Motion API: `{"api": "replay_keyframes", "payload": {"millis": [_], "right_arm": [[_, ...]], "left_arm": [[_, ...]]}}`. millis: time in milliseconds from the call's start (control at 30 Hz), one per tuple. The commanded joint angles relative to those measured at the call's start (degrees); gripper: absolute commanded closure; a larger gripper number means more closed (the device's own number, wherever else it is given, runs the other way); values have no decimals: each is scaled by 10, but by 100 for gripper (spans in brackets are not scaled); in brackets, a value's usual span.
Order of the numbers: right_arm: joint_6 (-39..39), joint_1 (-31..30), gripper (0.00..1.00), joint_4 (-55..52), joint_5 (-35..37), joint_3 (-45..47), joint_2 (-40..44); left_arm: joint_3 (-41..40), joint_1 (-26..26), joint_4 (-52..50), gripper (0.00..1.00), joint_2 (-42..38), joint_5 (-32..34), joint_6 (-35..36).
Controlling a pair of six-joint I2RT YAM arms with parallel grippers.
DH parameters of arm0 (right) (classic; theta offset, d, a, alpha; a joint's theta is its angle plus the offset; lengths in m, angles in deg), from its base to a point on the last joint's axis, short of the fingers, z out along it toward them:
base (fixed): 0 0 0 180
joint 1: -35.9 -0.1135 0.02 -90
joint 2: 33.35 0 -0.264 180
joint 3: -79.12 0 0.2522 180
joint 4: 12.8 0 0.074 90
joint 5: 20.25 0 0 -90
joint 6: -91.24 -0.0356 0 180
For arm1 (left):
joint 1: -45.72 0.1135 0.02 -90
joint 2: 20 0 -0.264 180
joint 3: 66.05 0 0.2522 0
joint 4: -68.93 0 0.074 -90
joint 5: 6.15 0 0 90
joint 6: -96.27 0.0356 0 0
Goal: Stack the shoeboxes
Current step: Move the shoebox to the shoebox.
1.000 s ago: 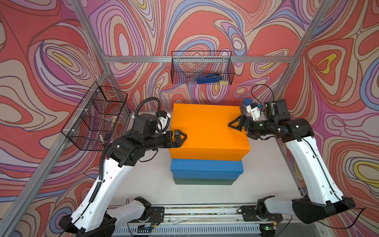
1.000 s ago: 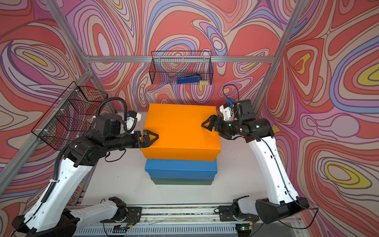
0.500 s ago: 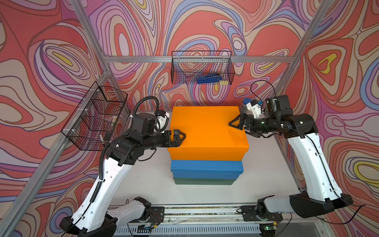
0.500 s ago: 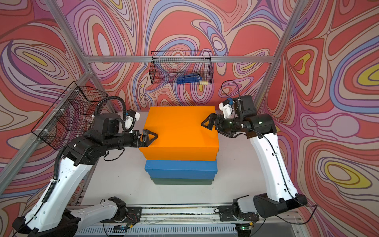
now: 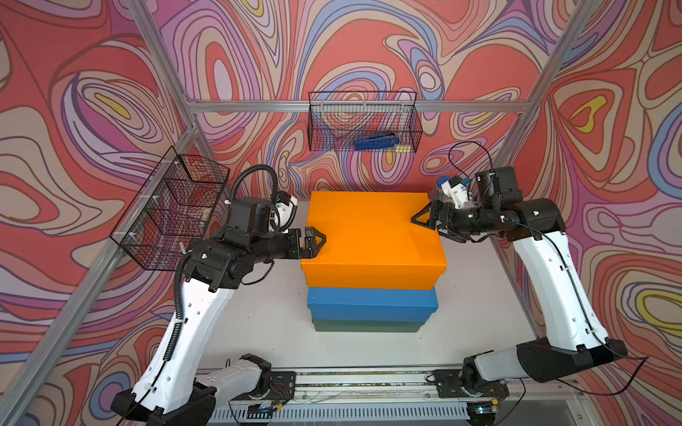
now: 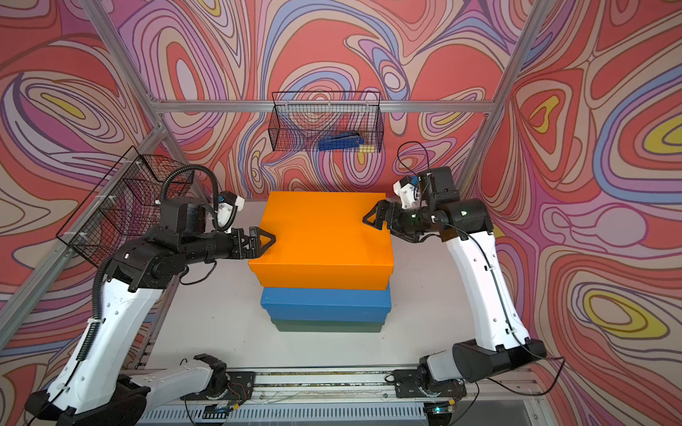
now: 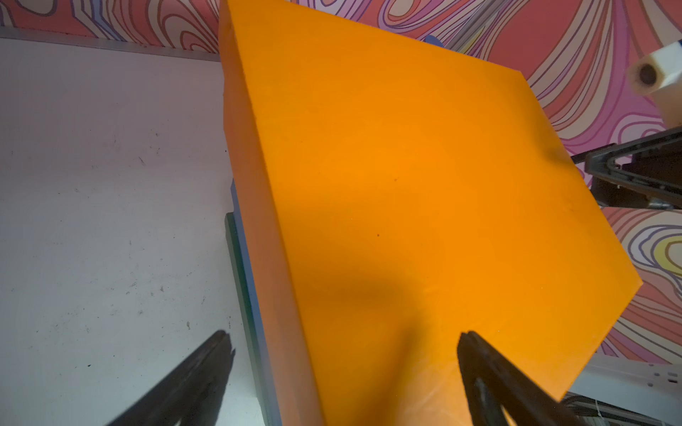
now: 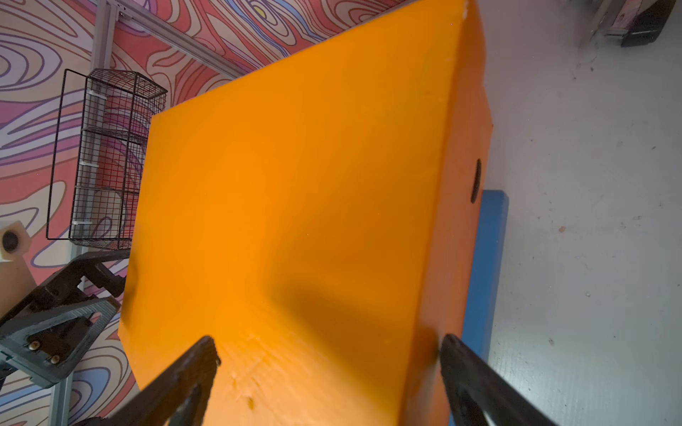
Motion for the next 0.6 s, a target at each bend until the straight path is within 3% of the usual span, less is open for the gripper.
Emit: {"api": "replay_keyframes", "payload": {"millis": [0, 567], "right_arm": [[5, 2, 7, 11, -19, -10, -11], [-29, 1, 20, 43, -54, 27, 15]], "left_arm": [[19, 4, -21, 7, 20, -30, 14], [13, -3, 11, 20, 25, -113, -41]]}}
